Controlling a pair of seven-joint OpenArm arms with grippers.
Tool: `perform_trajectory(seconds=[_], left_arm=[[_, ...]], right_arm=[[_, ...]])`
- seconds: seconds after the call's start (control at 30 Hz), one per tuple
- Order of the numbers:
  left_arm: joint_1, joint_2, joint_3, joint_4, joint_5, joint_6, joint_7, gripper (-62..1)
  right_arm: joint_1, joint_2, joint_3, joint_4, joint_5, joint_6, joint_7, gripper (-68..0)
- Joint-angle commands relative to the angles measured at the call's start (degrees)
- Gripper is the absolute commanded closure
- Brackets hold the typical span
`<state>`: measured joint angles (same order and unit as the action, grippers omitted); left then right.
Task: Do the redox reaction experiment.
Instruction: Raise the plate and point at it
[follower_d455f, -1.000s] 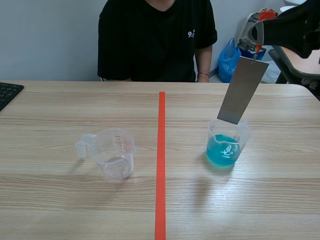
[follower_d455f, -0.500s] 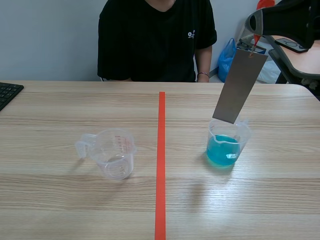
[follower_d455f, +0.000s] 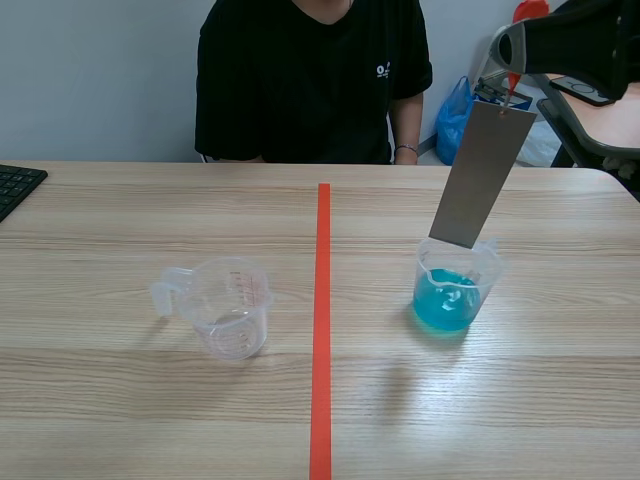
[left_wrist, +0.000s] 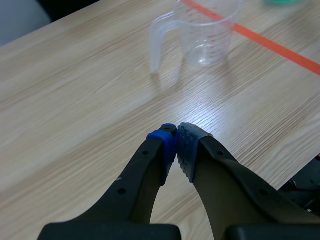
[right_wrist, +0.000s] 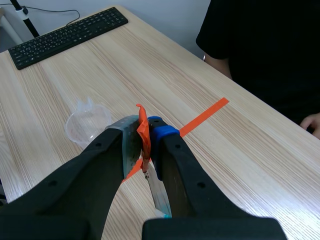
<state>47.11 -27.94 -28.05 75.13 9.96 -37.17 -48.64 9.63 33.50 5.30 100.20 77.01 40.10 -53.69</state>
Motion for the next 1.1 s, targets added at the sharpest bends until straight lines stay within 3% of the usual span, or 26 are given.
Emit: perform_trajectory(seconds=[0.0,0.2,0.47,0.77,0.9,1.07], left_arm=[[0.22,-3.17,1.51,1.22,-2.21,-0.04,-1.01,-4.2],[-5.7,-11.85,5.68,-0.2,-7.5,-0.07,0.79,-4.2],[-20.37,-17.03,16.52,-2.12,-7.63,-1.6,7.3,-4.2],[-40.89,-17.07,32.87,-7.5,-7.69,-2.71,10.62,-4.2],[-50.23,-16.37,40.11,-10.1,-9.38,-2.71,14.01,-4.2],[-60.59,-13.16,48.13,-14.34,-9.35,-2.71,17.35,-4.2]], right_arm=[[0.85,0.61,1.25,0.48,1.49,0.0,0.59,-1.5],[0.85,0.61,1.25,0.48,1.49,0.0,0.42,-1.5],[0.85,0.61,1.25,0.48,1.49,0.0,0.42,-1.5],[0.85,0.61,1.25,0.48,1.46,0.0,0.42,-1.5],[0.85,0.61,1.25,0.48,1.46,0.0,0.42,-1.5],[0.85,0.61,1.25,0.48,1.49,0.0,0.42,-1.5]])
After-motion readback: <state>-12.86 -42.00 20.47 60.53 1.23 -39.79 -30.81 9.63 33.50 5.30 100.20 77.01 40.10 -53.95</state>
